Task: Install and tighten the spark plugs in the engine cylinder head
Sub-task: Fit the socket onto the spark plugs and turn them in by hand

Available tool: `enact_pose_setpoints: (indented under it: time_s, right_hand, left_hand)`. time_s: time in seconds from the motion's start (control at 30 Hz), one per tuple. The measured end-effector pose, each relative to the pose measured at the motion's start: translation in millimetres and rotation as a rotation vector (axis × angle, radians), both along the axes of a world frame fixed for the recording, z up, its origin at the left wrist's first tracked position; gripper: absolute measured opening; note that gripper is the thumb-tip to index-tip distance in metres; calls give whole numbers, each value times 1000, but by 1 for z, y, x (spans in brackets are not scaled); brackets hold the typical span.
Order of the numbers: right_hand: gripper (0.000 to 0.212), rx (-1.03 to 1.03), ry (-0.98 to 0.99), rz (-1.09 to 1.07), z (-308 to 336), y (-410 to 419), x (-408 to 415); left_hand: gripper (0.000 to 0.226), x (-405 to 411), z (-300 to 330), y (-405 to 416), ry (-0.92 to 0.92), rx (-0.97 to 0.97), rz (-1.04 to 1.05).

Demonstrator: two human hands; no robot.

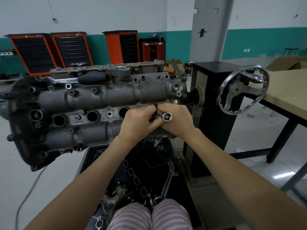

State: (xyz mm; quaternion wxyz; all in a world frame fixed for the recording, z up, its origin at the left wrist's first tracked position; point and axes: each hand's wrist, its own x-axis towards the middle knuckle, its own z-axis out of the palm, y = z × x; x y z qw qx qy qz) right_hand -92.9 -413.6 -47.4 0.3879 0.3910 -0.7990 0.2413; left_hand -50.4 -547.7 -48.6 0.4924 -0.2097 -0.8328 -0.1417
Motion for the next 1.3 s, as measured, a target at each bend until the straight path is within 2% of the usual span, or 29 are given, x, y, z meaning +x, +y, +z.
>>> enact_pose_setpoints:
  time_s: [0.17,0.27,0.37,0.57,0.77,1.0,1.17,1.3]
  right_hand:
    - [17,73,-78,-80,0,-1,-4]
    - [17,104,-37,-75,1,-1,-2]
    - [11,80,-16,-44,1,0,-1]
    - [16,60,0,-77,0,-1,-2]
    - [16,94,-9,-82,1,-1,-3]
    - [19,19,3,-31,0,-1,-4]
    - [20,22,-23,-55,1,-1,-3]
    - [14,73,-13,-45,1,0,-3]
  left_hand:
    - [31,1,-1,-1,31,-16,-18]
    - [25,3,0,1,0,30,-28]
    - [30,0,-1,1,1,46,11]
    - [37,-3,-3,-1,61,1,12]
    - [27,3,-1,0,-57,75,-79]
    - [40,-2,-2,-1,13,15,5]
    - [28,1,-2,0,-22,48,-22]
    - [29,3,0,2,-48,54,-23]
